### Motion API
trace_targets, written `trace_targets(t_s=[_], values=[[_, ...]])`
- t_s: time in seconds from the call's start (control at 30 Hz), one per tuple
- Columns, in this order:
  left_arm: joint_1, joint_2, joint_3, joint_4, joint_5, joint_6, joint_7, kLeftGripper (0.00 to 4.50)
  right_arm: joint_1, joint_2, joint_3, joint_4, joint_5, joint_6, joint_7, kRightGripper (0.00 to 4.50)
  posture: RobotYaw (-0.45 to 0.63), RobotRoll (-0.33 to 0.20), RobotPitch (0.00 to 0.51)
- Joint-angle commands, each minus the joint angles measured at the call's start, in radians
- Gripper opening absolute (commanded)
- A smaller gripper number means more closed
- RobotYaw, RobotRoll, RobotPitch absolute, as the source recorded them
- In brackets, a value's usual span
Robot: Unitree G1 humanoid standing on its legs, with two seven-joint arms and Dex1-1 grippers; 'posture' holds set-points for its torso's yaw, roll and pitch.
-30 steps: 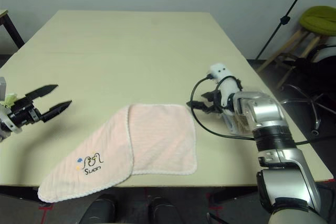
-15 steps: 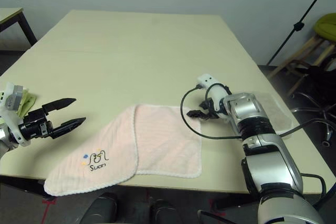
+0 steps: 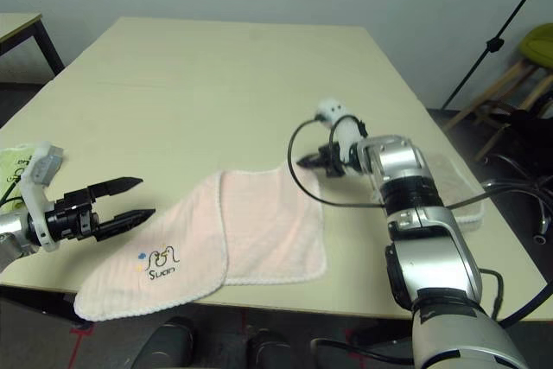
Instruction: Fold the towel and set it aside.
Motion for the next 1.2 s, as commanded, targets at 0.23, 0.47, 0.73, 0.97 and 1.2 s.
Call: trace_targets(t_s=[0.23, 0.47, 0.73, 0.97, 1.2], values=[[-0.018, -0.005, -0.04, -0.098, -0.052, 0.156, 0.109, 4.5, -0.177, 0.083, -0.139, -0.125, 0.138, 0.175, -0.143, 0.02, 0.23, 0.0, 0.076], [-0.222, -0.123, -0.173, -0.023, -0.021, 0.274, 0.268, 4.5, -0.28, 0.141, -0.202, -0.011, 0.131, 0.062, -0.313, 0.02, 0.24, 0.0, 0.091], [-0.482, -0.328, -0.415, 0.173, 0.172, 0.297, 0.387, 4.5, -0.31, 0.146, -0.177, 0.081, 0.118, -0.004, -0.336, 0.02, 0.25, 0.0, 0.103], [-0.539, -0.4, -0.566, 0.302, 0.34, 0.24, 0.393, 4.5, -0.303, 0.126, -0.178, 0.088, 0.113, 0.003, -0.341, 0.02, 0.25, 0.0, 0.11], [-0.608, -0.48, -0.676, 0.512, 0.477, 0.169, 0.348, 4.5, -0.287, 0.088, -0.176, 0.139, 0.087, -0.038, -0.351, 0.02, 0.24, 0.0, 0.074]])
